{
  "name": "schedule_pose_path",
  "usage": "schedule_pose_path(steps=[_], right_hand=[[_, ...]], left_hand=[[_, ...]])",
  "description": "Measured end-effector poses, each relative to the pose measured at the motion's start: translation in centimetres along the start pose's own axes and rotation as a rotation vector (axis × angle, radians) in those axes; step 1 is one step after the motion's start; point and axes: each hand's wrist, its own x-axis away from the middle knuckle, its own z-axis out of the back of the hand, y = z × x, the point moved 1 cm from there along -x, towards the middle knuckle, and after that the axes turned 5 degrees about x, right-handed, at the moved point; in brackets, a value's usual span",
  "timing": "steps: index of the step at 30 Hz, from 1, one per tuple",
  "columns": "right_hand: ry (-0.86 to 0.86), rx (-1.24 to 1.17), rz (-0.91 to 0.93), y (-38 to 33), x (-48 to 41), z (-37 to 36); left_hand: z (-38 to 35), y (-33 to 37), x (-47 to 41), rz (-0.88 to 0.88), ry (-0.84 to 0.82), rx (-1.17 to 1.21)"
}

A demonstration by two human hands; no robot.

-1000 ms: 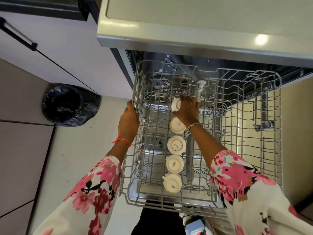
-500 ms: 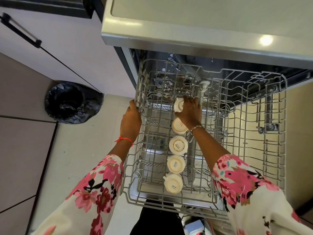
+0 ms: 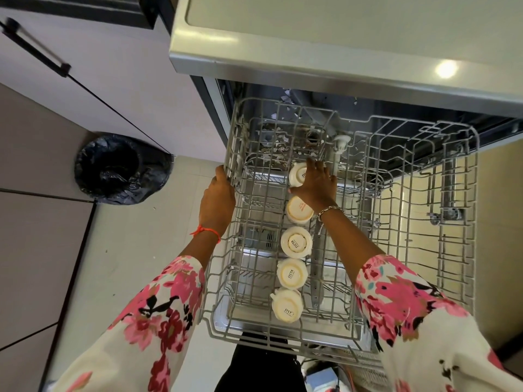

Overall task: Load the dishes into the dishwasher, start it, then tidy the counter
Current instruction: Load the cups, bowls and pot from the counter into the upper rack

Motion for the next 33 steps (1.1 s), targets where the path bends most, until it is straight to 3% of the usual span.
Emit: schedule_pose_path(steps=[8,13,15,19,27,29,33], right_hand=[[0.062,-0.004,0.013,-0.1,1.3,0.4],[0.043,0.114,0.132,-0.7,4.3,1.9],[-0.026,0.136,0.188,-1.3,6.3,2.7],[-0.035,0.071,0.285,-4.0,11.5,4.4],[-0.061,0.117,0.469,-15.6,22.0,4.9],[-0.093,0.132,0.489,-19.2,23.6,4.3],[-0.035,0.118,0.488,-28.0,25.9,2.2]], left_hand=[[0.1,0.1,-0.1,-0.005,0.014,-0.063],[1.4,0.0,0.7,-0.010,-0.162,-0.096],[2.5,-0.5,2.0,-0.062,-0.215,-0.219],[6.4,-2.2,8.0,-0.090,-0.236,-0.328],[17.1,-9.8,15.7,-0.091,-0.241,-0.460],[20.3,-11.2,16.6,-0.104,-0.295,-0.387],[26.5,-16.9,17.4,-0.120,-0.190,-0.313]])
